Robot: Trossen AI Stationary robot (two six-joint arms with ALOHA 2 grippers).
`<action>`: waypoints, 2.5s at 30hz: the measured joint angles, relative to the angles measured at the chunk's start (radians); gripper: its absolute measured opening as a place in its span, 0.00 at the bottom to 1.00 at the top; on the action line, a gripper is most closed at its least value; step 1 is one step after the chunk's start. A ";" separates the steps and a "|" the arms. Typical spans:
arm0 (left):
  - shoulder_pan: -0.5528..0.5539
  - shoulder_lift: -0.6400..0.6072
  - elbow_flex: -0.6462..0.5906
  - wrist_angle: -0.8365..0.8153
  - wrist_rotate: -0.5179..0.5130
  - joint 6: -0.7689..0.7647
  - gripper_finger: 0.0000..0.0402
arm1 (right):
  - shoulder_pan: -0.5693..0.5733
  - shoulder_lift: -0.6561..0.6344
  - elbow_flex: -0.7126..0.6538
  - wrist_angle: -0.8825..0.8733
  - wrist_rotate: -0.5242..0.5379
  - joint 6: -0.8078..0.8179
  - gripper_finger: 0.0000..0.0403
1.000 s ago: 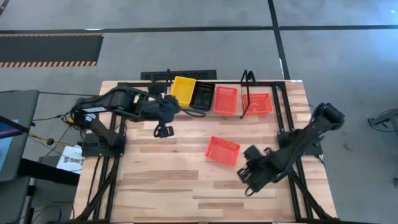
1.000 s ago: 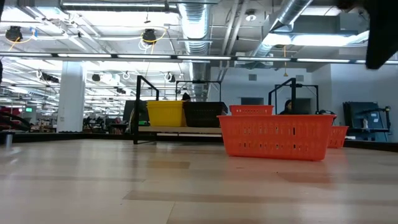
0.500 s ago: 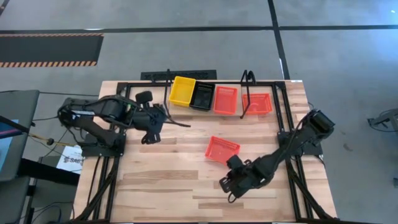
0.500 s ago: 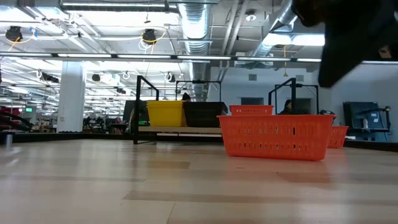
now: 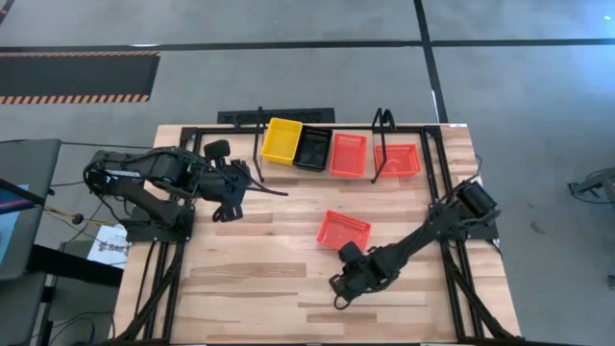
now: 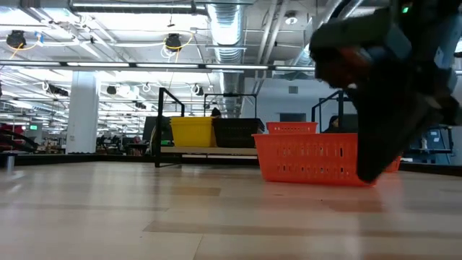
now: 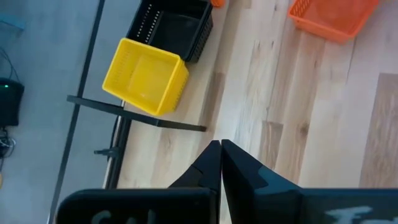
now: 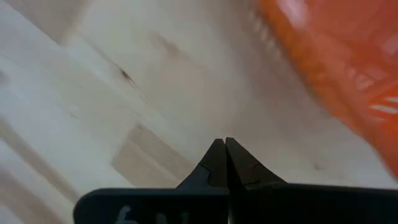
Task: Stack baskets on shelf by color
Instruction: Stack the bottom orange bin on top of the other orange bin on the shelf
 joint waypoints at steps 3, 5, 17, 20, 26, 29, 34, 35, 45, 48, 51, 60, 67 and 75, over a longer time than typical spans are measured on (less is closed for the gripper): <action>0.000 0.000 0.000 0.000 0.000 0.001 0.00 | -0.018 0.008 0.000 -0.044 -0.073 -0.071 0.00; 0.000 0.000 0.000 0.000 0.000 0.001 0.00 | -0.027 0.000 0.001 -0.100 -0.089 -0.105 0.00; 0.000 0.001 0.000 0.000 0.000 -0.009 0.00 | -0.086 -0.118 0.000 -0.573 0.071 -0.142 0.00; 0.000 0.001 0.000 0.000 0.000 -0.015 0.00 | -0.106 -0.173 0.000 -0.528 0.071 -0.145 0.00; 0.000 0.001 0.000 0.003 0.000 -0.025 0.00 | -0.085 -0.328 0.000 -0.301 0.041 -0.206 0.00; 0.000 0.001 0.000 0.017 0.000 -0.019 0.00 | -0.069 -0.379 0.002 -0.177 0.041 -0.253 0.00; 0.000 0.001 0.000 0.026 -0.004 -0.015 0.00 | -0.060 -0.345 0.001 -0.137 0.040 -0.277 0.00; 0.000 0.001 0.000 0.027 -0.006 -0.015 0.00 | -0.060 -0.323 0.001 -0.130 0.033 -0.276 0.00; 0.000 0.001 0.001 0.047 -0.008 -0.015 0.00 | -0.051 -0.061 -0.001 -0.048 -0.144 -0.302 0.00; 0.000 0.001 0.000 0.047 -0.008 -0.015 0.00 | -0.045 -0.024 -0.002 -0.065 -0.173 -0.310 0.00; 0.000 0.001 0.001 0.047 -0.008 -0.015 0.00 | -0.044 -0.007 0.002 -0.121 -0.169 -0.322 0.00; 0.000 0.004 0.001 0.056 -0.008 -0.015 0.00 | -0.089 -0.026 0.001 -0.319 -0.026 -0.334 0.00; 0.000 0.004 0.001 0.062 -0.007 -0.016 0.00 | -0.131 -0.023 -0.001 -0.338 0.021 -0.429 0.00; 0.000 0.004 0.001 0.062 -0.006 -0.025 0.00 | -0.164 -0.022 -0.001 -0.438 0.078 -0.441 0.00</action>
